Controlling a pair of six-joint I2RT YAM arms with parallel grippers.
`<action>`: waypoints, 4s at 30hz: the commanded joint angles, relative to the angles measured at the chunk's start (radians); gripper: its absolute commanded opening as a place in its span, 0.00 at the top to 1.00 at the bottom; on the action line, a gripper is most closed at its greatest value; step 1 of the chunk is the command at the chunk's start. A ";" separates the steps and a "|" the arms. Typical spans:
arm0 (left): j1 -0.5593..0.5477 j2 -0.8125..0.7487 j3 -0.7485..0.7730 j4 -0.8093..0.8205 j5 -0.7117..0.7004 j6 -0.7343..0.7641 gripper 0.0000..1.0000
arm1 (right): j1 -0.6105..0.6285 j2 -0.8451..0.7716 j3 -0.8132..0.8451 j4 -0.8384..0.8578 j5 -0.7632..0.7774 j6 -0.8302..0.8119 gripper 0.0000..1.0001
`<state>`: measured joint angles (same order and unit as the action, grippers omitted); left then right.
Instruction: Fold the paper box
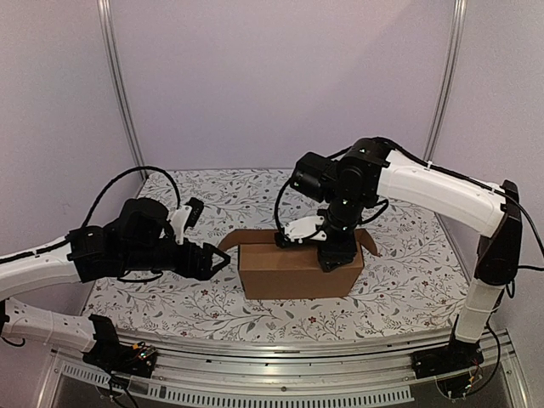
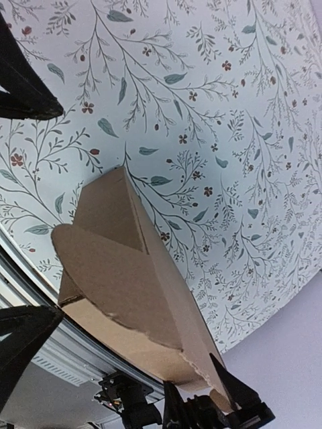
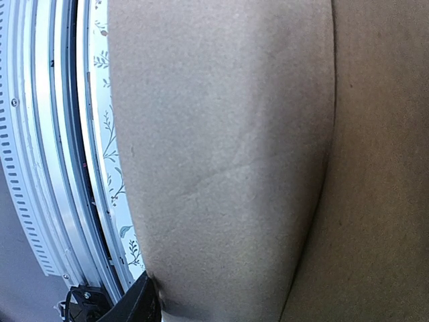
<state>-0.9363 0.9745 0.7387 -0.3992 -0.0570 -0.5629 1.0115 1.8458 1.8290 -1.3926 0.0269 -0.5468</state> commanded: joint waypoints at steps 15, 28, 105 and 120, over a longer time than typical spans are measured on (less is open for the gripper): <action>-0.017 0.193 0.247 -0.075 -0.017 0.195 0.38 | -0.019 0.084 -0.007 0.010 -0.074 -0.023 0.50; -0.016 0.228 0.325 -0.182 -0.007 0.187 0.70 | -0.020 0.089 -0.011 0.029 -0.075 -0.022 0.50; -0.033 0.383 0.478 -0.228 0.113 -0.064 0.93 | -0.020 0.000 -0.007 0.163 0.061 0.068 0.18; -0.033 0.381 0.473 -0.230 0.105 -0.053 0.94 | -0.032 -0.099 -0.002 0.224 0.158 0.113 0.12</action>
<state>-0.9424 1.3598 1.2274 -0.6548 0.0151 -0.6201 0.9871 1.7908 1.8252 -1.2480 0.1440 -0.4744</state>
